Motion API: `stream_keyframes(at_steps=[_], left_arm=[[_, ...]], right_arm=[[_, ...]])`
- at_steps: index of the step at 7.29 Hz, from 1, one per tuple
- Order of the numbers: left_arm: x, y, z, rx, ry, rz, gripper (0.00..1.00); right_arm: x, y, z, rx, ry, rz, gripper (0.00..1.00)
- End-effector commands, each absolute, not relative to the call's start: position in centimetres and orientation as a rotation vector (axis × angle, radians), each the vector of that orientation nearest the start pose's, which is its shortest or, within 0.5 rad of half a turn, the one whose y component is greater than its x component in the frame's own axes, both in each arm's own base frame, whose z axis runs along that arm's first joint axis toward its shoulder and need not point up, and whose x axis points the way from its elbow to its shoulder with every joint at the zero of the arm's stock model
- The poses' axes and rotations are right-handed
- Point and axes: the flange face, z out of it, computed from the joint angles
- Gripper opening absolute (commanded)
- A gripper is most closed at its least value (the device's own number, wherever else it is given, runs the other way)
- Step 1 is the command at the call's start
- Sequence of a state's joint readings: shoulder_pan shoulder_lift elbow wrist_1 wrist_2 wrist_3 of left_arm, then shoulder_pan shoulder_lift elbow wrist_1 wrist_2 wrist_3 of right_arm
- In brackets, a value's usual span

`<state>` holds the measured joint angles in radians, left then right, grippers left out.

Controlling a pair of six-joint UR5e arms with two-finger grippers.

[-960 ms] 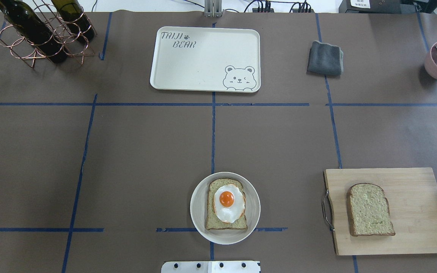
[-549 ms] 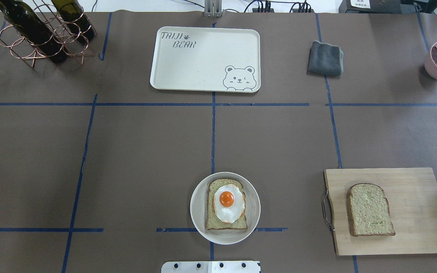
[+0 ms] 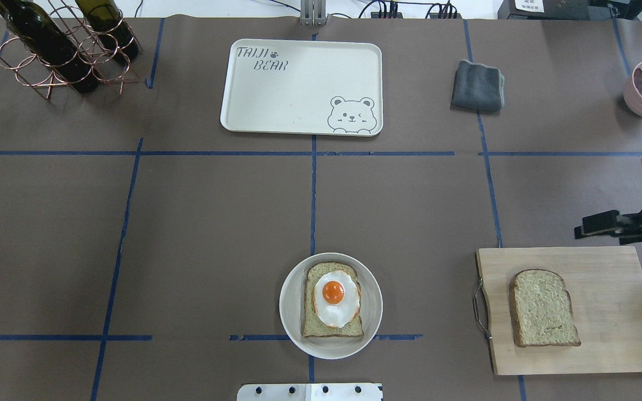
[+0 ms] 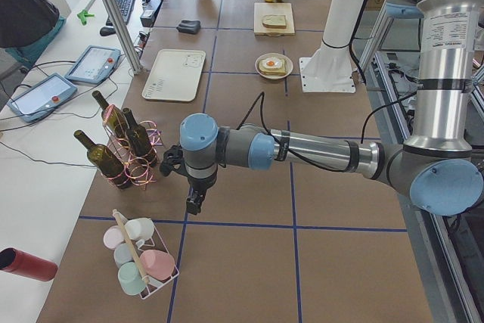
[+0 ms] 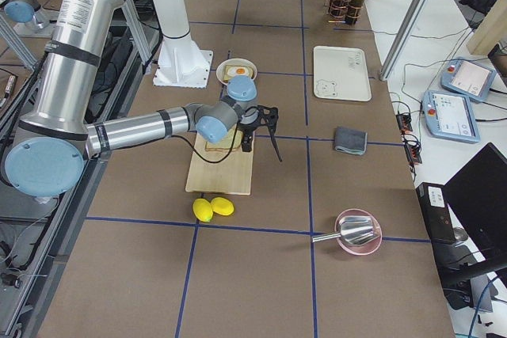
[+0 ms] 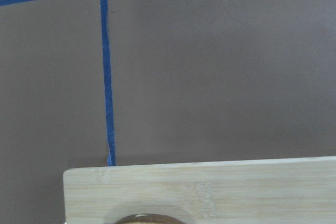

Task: Make sandwich and place on tray
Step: 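Move the right gripper down onto the bread slice on the cutting board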

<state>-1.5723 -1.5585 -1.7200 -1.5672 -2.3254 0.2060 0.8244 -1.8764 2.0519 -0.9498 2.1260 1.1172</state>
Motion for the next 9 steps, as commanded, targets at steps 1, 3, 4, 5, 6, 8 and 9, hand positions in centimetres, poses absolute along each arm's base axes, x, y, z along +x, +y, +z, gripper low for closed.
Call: stream_keyframes(at_steps=[1, 3, 4, 5, 6, 8, 9], left_arm=[[-6.6, -49.2, 59.3, 0.207, 0.738, 0.246, 1.0], [-6.6, -49.2, 59.3, 0.211, 0.737, 0.248, 1.0], [-6.6, -49.2, 59.3, 0.211, 0.737, 0.248, 1.0], [-6.6, -49.2, 59.3, 0.211, 0.737, 0.248, 1.0], [-6.6, -49.2, 59.4, 0.21, 0.738, 0.248, 1.0], [-6.6, -49.3, 59.5, 0.224, 0.736, 0.256, 1.0], [-6.6, -49.3, 59.9, 0.228, 0.735, 0.257, 1.0]], right_arm=[[-26.6, -27.8, 49.3, 0.062, -0.936, 0.134, 1.0], [-26.3, -25.6, 53.7, 0.082, -0.941, 0.098, 1.0], [-25.4, -24.9, 54.7, 0.079, -0.965, 0.087, 1.0], [-25.4, -24.9, 55.0, 0.073, -0.959, 0.087, 1.0], [-25.4, -24.9, 55.2, 0.072, -0.956, 0.088, 0.95], [-25.9, -24.9, 55.1, 0.069, -0.956, 0.083, 0.9], [-26.3, -24.9, 55.0, 0.067, -0.953, 0.08, 0.9]])
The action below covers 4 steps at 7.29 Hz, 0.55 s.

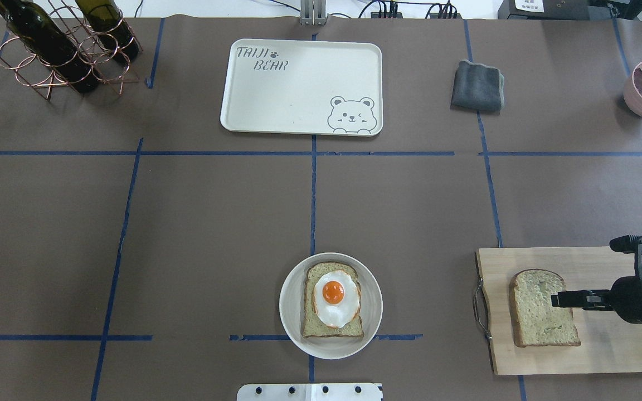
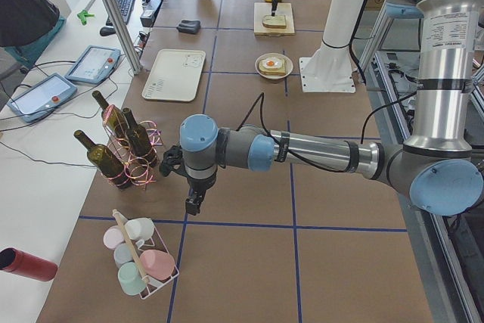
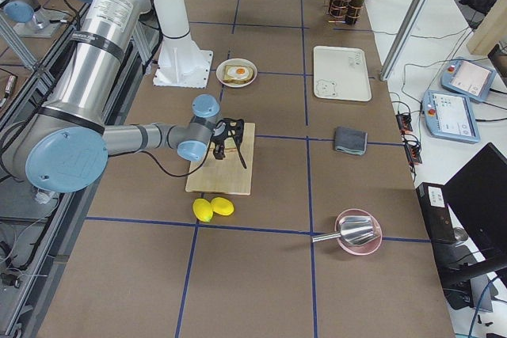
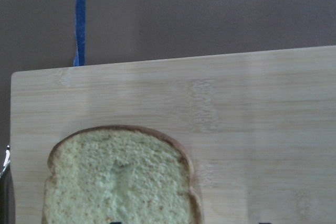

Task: Make sandwich and place on tray
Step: 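Move the right gripper down onto the bread slice on the cutting board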

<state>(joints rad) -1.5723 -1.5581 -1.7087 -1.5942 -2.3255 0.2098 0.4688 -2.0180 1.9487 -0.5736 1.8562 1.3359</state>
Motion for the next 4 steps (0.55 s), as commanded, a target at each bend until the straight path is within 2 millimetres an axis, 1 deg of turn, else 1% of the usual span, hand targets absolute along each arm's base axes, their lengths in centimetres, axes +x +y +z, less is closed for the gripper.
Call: stream_keyframes(at_steps=[1, 2, 4], left_arm=[[-6.59, -49.28, 60.02, 0.225, 0.734, 0.256, 1.0], [-6.58, -49.14, 60.08, 0.225, 0.736, 0.257, 1.0], [-6.58, -49.02, 60.22, 0.224, 0.736, 0.258, 1.0]], right_arm=[[-26.86, -25.05, 54.8, 0.066, -0.949, 0.077, 0.9], [-27.58, -25.38, 54.55, 0.064, -0.939, 0.079, 0.9], [-27.54, -25.42, 54.41, 0.066, -0.94, 0.079, 0.74]])
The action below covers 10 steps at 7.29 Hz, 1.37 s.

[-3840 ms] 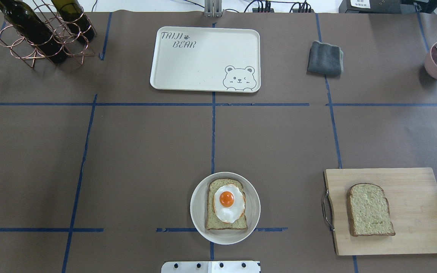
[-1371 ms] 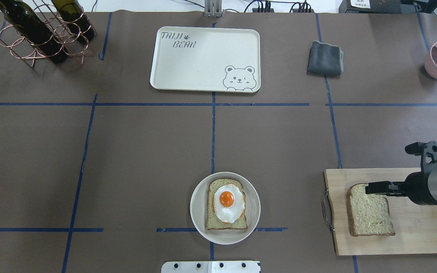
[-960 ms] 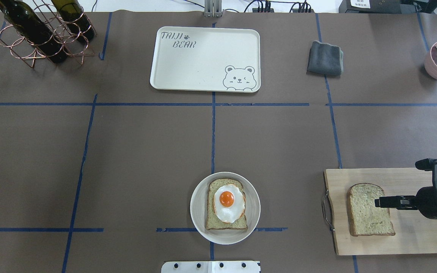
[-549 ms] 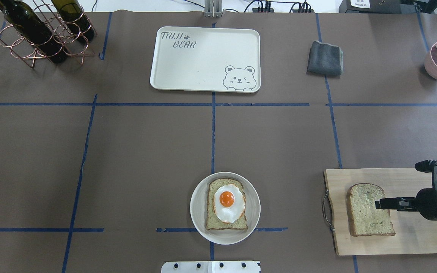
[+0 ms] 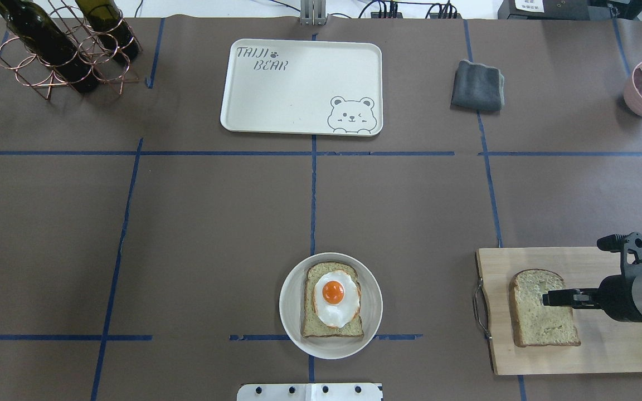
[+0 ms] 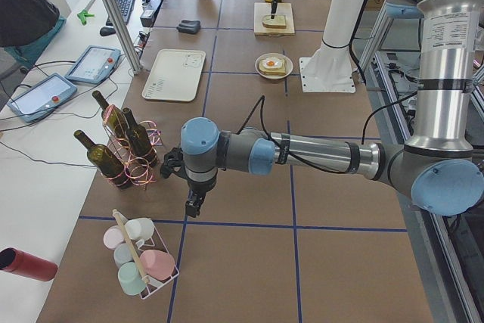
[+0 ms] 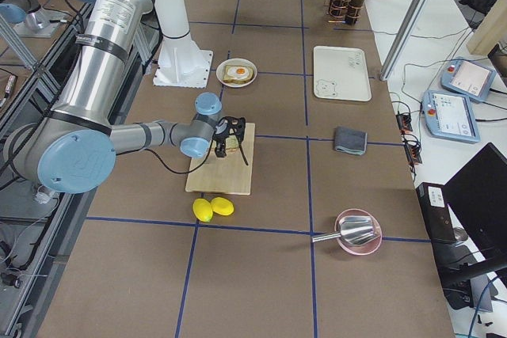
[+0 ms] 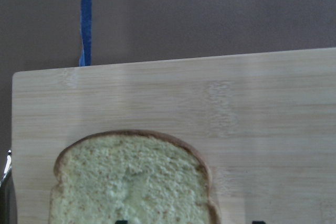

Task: Make sandwich and place on tray
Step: 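Move the right gripper down onto the bread slice on the cutting board, then grasp the bread slice edge with the right gripper and lift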

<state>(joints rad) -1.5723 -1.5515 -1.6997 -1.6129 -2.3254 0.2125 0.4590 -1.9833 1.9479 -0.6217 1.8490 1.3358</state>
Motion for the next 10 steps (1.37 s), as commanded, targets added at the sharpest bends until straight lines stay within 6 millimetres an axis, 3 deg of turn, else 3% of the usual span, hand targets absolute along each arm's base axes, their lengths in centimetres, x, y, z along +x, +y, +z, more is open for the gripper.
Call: stream_keyframes(at_steps=[1, 3, 4, 8, 10], left_arm=[[-6.6, -49.0, 60.2, 0.222, 0.736, 0.256, 1.0], [-6.6, -49.0, 60.3, 0.22, 0.736, 0.255, 1.0], [-6.6, -49.0, 60.2, 0.221, 0.736, 0.254, 1.0], [-6.6, -48.9, 60.4, 0.217, 0.737, 0.25, 1.0], [-6.6, -48.9, 60.4, 0.217, 0.737, 0.25, 1.0]], right_arm=[[-27.5, -25.4, 54.3, 0.065, -0.942, 0.078, 0.63], [-27.4, -25.4, 54.2, 0.063, -0.944, 0.078, 0.26], [-27.3, -25.4, 54.2, 0.064, -0.944, 0.08, 0.0], [-27.0, -25.5, 52.7, 0.074, -0.969, 0.079, 0.0], [-25.5, -26.2, 49.8, 0.064, -1.033, 0.086, 0.0]])
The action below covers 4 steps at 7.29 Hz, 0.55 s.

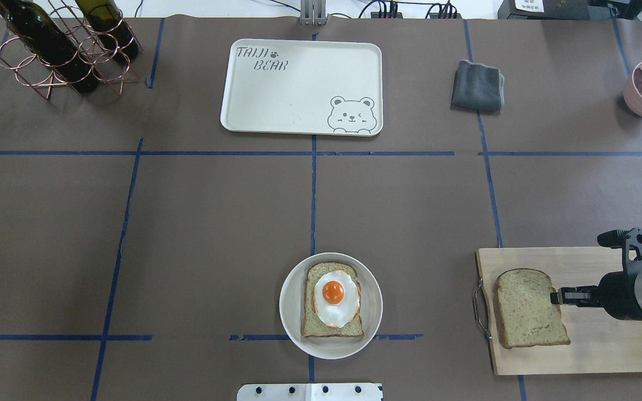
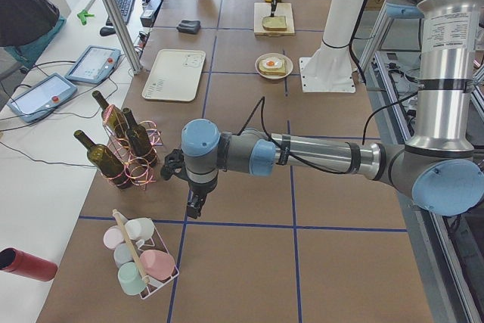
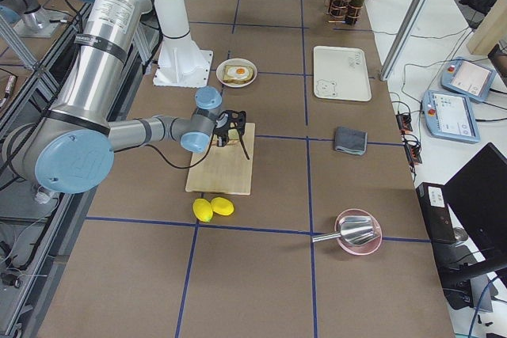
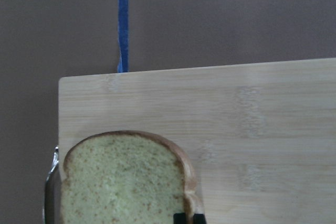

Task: Make sandwich and place on tray
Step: 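Grasp the bread slice edge with the right gripper and lift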

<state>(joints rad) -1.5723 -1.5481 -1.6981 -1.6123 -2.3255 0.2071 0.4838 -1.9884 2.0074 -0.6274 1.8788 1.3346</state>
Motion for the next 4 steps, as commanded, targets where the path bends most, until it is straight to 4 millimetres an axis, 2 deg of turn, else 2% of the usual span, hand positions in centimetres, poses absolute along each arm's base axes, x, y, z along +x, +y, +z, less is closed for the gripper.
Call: stream_keyframes(at_steps=[1, 2, 4], left_arm=[[-6.6, -48.9, 60.3, 0.218, 0.737, 0.249, 1.0], [-6.7, -48.9, 60.2, 0.22, 0.736, 0.249, 1.0], [-6.7, -48.9, 60.2, 0.22, 0.736, 0.249, 1.0]], right_arm=[[-24.0, -27.0, 47.9, 0.037, -1.09, 0.087, 0.0], [-22.6, -28.1, 46.5, 0.026, -1.139, 0.085, 0.0], [-24.7, -30.0, 42.1, 0.053, -1.248, 0.032, 0.0]])
